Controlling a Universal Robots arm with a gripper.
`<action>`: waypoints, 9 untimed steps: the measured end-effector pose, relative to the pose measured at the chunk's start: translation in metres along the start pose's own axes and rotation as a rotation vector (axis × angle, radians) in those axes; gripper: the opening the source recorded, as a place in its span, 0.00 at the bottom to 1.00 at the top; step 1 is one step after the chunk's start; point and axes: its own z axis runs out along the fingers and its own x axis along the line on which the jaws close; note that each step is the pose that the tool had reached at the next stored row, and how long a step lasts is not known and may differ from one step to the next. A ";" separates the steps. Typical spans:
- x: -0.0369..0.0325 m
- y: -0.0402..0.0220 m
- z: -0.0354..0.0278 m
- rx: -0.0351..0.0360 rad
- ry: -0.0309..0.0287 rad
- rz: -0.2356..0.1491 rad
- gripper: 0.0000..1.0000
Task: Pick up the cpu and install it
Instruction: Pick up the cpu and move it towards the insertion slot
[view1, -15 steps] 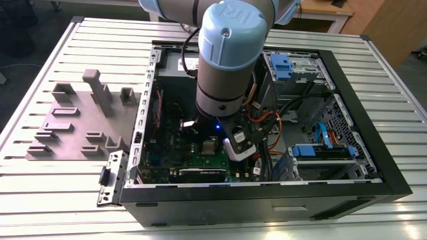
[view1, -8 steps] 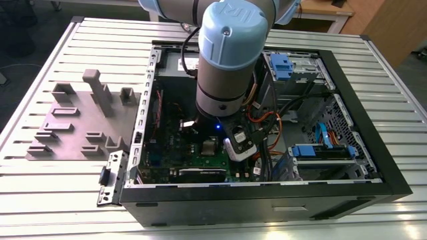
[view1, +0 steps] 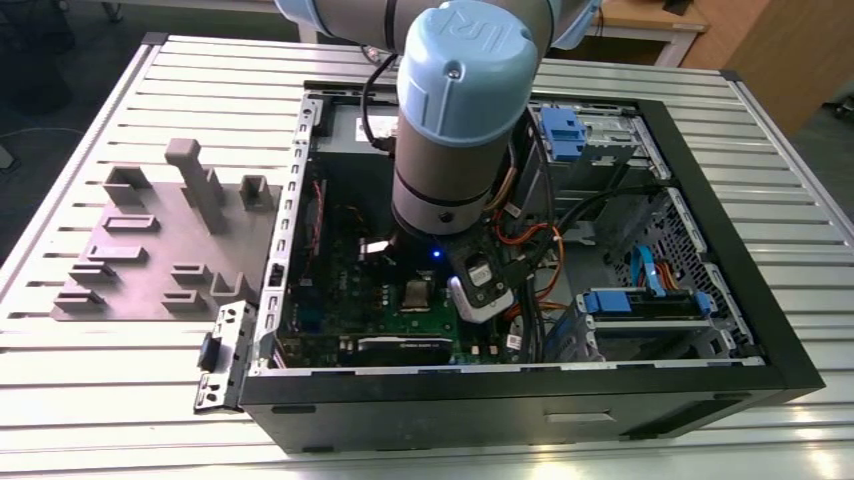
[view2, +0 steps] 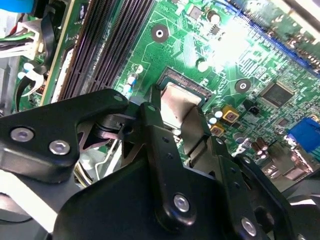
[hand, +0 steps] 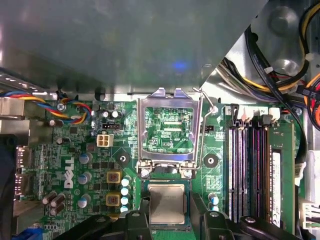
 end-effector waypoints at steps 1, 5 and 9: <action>0.0000 -0.0004 -0.0001 0.0001 0.0003 -0.004 0.44; 0.0000 -0.0008 -0.0001 0.0002 0.0014 -0.017 0.44; 0.0000 -0.0008 -0.0001 0.0000 0.0013 -0.017 0.44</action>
